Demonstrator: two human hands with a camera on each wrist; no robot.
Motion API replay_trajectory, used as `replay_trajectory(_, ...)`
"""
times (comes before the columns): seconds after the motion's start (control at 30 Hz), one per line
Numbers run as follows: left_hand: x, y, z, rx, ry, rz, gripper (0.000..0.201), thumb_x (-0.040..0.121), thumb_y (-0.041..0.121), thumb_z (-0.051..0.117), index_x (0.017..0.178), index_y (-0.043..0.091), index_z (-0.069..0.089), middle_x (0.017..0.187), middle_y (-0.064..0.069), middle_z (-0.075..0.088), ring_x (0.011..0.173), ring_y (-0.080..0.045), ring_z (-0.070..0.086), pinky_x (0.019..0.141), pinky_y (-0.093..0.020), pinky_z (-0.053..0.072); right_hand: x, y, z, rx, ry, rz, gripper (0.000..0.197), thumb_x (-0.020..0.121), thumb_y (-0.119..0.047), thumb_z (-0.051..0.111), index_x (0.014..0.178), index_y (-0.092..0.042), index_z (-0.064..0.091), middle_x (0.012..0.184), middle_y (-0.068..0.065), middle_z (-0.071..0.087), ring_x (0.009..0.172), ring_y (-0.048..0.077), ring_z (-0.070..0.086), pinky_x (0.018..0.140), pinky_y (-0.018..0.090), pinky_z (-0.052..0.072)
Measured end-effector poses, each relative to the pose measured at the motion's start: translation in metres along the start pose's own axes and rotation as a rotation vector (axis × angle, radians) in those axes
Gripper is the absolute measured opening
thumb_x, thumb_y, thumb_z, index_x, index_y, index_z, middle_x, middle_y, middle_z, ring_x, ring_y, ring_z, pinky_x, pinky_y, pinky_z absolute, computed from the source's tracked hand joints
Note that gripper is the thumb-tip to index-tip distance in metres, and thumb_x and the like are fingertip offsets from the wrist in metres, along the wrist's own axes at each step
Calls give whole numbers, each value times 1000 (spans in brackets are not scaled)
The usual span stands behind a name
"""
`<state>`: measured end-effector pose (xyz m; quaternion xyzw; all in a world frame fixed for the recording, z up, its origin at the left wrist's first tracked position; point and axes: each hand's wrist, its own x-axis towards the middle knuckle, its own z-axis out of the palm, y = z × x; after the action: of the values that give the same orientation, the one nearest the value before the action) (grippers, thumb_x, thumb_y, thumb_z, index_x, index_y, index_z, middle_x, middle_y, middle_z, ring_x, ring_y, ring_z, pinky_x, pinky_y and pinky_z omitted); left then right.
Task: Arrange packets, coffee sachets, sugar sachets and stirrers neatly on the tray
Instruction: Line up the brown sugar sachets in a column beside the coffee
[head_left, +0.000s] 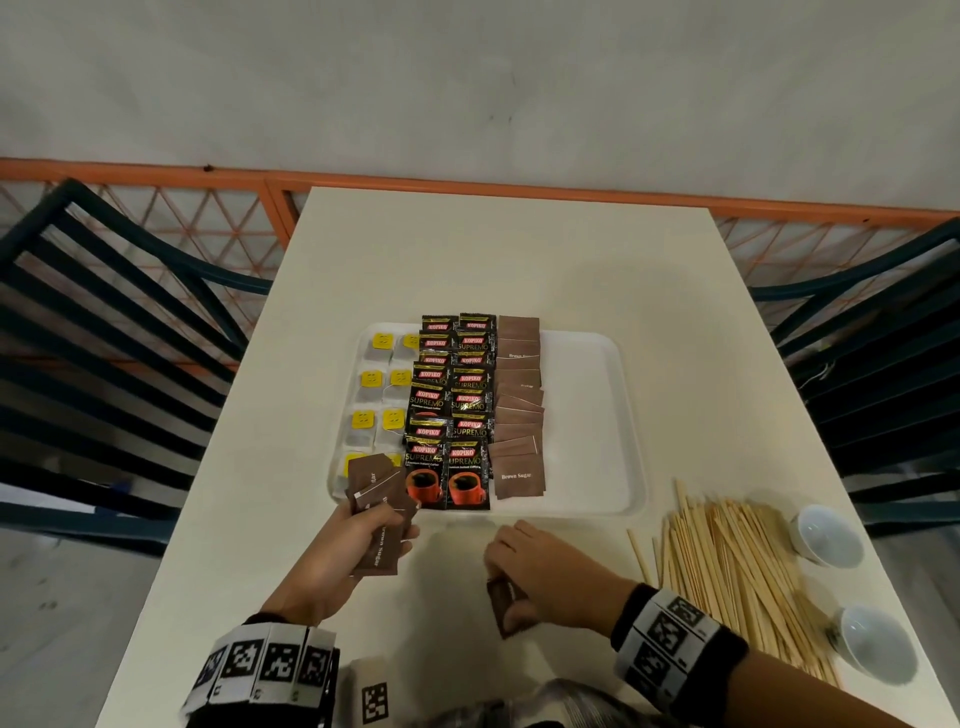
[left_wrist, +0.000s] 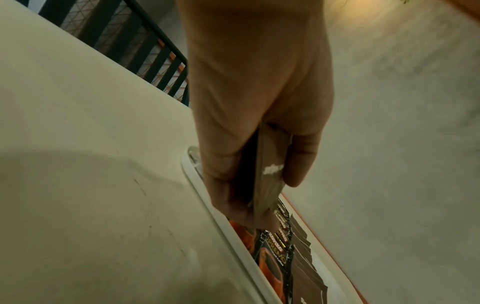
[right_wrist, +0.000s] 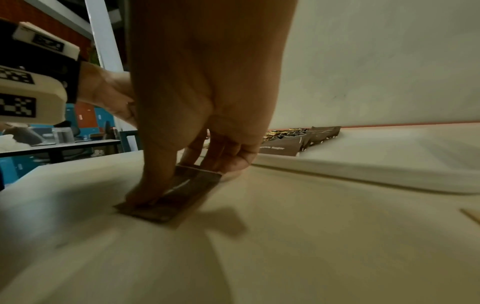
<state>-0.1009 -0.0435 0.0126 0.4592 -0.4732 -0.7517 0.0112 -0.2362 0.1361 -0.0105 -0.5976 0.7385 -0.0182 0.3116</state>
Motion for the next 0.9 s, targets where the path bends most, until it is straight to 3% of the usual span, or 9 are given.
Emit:
replay_trajectory(0.13, -1, 1, 0, 5, 3, 0, 26, 89, -2, 48, 114, 2, 55, 92, -20, 66, 67, -16, 69, 58, -23, 57, 3, 6, -12, 428, 71, 196, 12, 85, -18, 62, 95, -17, 55, 102, 4, 62, 88, 13, 55, 79, 21, 48)
replay_trajectory(0.23, -1, 3, 2, 2, -8, 4, 24, 89, -2, 48, 111, 2, 57, 89, -19, 67, 67, -16, 69, 59, -24, 57, 4, 16, -23, 824, 214, 293, 15, 86, -13, 62, 99, -17, 58, 88, -2, 62, 72, 8, 58, 63, 14, 49)
replay_trajectory(0.33, -2, 4, 6, -5, -29, 10, 23, 88, -3, 48, 108, 3, 59, 87, -16, 69, 71, -18, 69, 64, -27, 58, 1, 21, -33, 1141, 335, 293, 18, 89, -9, 58, 105, -5, 63, 92, 8, 63, 75, 13, 58, 58, 16, 51)
replay_trajectory(0.43, -2, 4, 8, -17, -48, 20, 21, 88, -4, 48, 104, 5, 59, 89, -15, 68, 68, -18, 69, 60, -26, 57, -1, 25, -37, 1335, 380, 292, 11, 90, -8, 55, 95, -3, 63, 88, 8, 61, 74, 12, 56, 58, 18, 52)
replay_trajectory(0.67, -2, 0, 3, -2, -20, 9, 19, 88, -3, 48, 99, 4, 62, 86, -14, 69, 65, -15, 69, 56, -23, 56, 2, 42, -31, 1359, 471, 361, 4, 89, -6, 57, 88, -7, 60, 83, 7, 63, 70, 12, 57, 57, 18, 52)
replay_trajectory(0.8, 0, -3, 1, 11, -6, 7, 21, 88, -2, 49, 104, 4, 62, 87, -13, 70, 71, -18, 70, 61, -26, 57, 13, 62, -25, 1125, 583, 483, 4, 87, -6, 60, 90, -9, 61, 90, 14, 65, 68, 14, 56, 59, 17, 48)
replay_trajectory(0.9, 0, -3, 1, 21, -11, 7, 22, 88, -2, 49, 105, 5, 61, 89, -15, 70, 76, -20, 69, 65, -28, 56, 22, 66, -22, 976, 582, 513, 7, 84, -12, 65, 88, -15, 60, 87, 6, 65, 68, 7, 54, 62, 15, 40)
